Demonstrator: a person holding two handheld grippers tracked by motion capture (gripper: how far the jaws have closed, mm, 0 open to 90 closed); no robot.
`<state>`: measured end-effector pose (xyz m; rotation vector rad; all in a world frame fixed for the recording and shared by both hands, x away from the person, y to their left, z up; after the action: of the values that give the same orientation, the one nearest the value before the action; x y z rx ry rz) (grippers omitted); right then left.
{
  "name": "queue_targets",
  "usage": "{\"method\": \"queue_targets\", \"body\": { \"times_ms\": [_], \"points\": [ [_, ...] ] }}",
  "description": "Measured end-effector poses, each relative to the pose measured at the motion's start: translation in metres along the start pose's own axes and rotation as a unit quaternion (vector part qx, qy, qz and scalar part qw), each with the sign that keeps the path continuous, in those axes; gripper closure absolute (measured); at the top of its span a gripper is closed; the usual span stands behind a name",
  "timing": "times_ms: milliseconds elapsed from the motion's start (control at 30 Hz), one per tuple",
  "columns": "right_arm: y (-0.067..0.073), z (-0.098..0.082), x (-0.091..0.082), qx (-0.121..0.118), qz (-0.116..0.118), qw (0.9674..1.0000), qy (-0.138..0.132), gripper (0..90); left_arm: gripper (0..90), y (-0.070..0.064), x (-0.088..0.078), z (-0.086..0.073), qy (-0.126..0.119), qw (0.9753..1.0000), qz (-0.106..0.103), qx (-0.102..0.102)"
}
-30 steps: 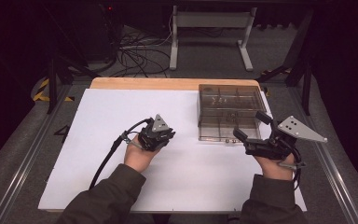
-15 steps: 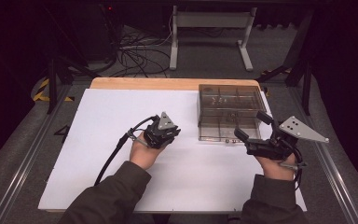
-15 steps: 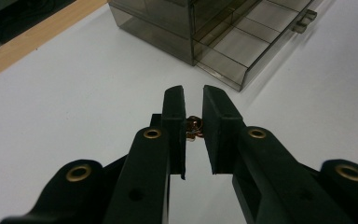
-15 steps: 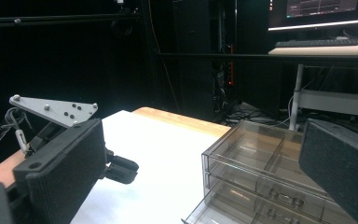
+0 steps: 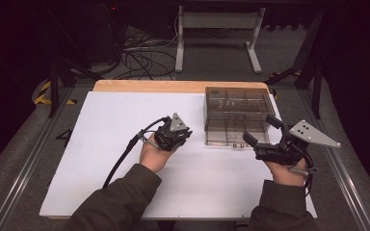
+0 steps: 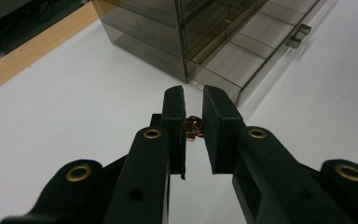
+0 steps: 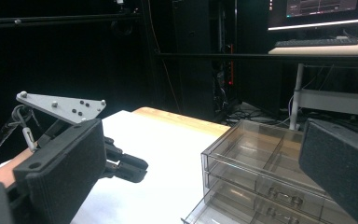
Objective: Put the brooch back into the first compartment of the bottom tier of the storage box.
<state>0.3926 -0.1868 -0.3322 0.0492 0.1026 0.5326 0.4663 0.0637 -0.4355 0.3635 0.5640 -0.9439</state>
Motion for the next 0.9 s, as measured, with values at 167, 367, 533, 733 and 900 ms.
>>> {"method": "queue_targets", "body": {
  "times_ms": [167, 367, 533, 733, 900],
  "points": [
    [0.0, 0.0, 0.0, 0.0, 0.001, 1.0, 0.0, 1.4, 79.8, -0.002, 0.003, 0.006, -0.003, 1.0, -0.001, 0.002],
    [0.0, 0.0, 0.0, 0.002, 0.0, 1.0, -0.001, 1.4, 79.8, -0.005, 0.008, 0.013, -0.006, 0.9999, -0.006, 0.008],
    [-0.001, 0.0, -0.001, 0.0, 0.001, 1.0, 0.0, 1.4, 79.8, -0.007, 0.013, 0.016, -0.011, 0.9999, -0.007, 0.007],
    [-0.002, 0.0, -0.001, 0.003, 0.0, 1.0, -0.003, 1.4, 79.8, -0.008, 0.018, 0.018, -0.013, 0.9998, -0.008, 0.009],
    [-0.003, 0.0, -0.001, 0.003, 0.0, 1.0, -0.004, 1.4, 79.8, -0.011, 0.023, 0.021, -0.015, 0.9997, -0.013, 0.011]
  ]
}}
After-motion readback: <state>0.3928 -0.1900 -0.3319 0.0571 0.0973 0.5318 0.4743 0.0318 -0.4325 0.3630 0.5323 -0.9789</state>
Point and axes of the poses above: each handheld gripper's, and its own axes: x roughly forward along the jaws, z roughly out of its top, y roughly to its left, the point moved 6 cm from there along x, roughly forward along the jaws, and after that the axes turned 9 degrees about -z, right-handed, at the moved point
